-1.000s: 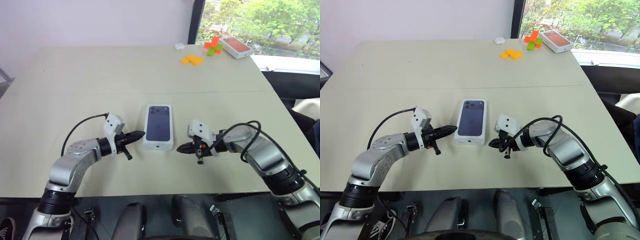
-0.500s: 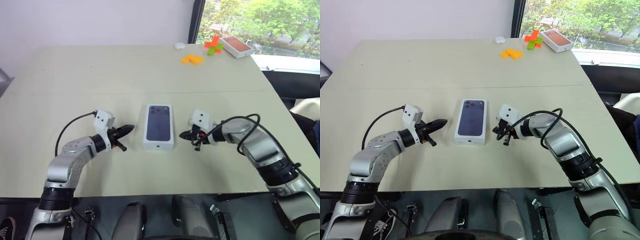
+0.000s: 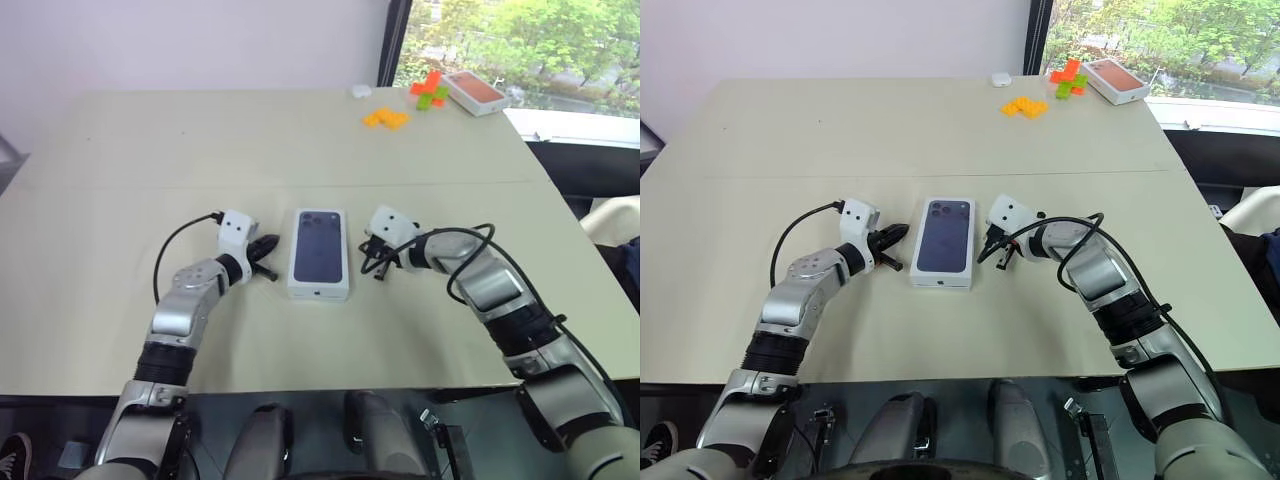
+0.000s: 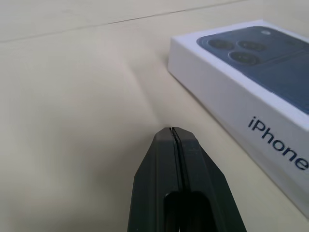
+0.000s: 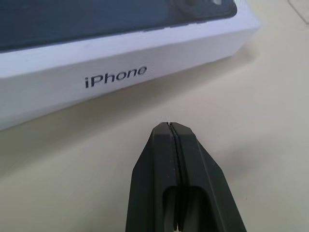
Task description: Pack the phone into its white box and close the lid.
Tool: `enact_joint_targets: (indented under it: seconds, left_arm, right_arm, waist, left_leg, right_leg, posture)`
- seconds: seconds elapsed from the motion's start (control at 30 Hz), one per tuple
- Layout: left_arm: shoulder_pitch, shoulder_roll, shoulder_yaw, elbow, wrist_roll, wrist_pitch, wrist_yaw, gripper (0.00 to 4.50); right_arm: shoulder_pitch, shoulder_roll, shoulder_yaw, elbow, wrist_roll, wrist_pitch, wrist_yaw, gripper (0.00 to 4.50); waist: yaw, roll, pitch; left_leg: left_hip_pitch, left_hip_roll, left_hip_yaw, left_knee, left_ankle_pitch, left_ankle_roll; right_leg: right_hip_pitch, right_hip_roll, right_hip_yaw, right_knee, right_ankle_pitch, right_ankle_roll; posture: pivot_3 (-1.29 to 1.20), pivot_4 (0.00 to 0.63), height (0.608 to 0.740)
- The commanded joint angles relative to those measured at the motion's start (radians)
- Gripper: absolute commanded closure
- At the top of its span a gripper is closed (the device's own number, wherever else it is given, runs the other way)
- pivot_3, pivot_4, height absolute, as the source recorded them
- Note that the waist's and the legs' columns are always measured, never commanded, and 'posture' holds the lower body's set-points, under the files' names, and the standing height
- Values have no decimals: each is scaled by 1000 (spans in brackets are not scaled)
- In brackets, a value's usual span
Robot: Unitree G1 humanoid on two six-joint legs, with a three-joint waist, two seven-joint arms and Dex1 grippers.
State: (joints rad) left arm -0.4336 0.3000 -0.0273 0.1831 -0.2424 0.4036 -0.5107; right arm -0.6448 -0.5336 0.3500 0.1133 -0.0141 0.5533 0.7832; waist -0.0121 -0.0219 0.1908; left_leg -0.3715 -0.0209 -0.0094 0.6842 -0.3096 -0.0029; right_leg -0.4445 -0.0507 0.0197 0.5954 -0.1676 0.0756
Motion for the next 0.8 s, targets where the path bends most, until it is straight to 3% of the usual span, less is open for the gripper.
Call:
enact_joint_targets:
  seconds: [0.03,0.8]
  left_arm:
    - [-6,-9,-19,-32,8,-9,-17,4500]
    - [23,-26,-44,-149,14,29,-30,4500]
  right_arm:
    - [-16,11,-20,-28,0,-9,6,4479]
    - [-19,14,-40,-127,27,35,44,4479]
  waist:
    - [1,0,0]
    - [0,0,0]
  left_leg:
    - [0,0,0,0,0,0]
    - [0,0,0,0,0,0]
  right_leg:
    - [0,0,0,0,0,0]
    - [0,0,0,0,0,0]
  posture:
    - [0,150,740]
    - [0,150,740]
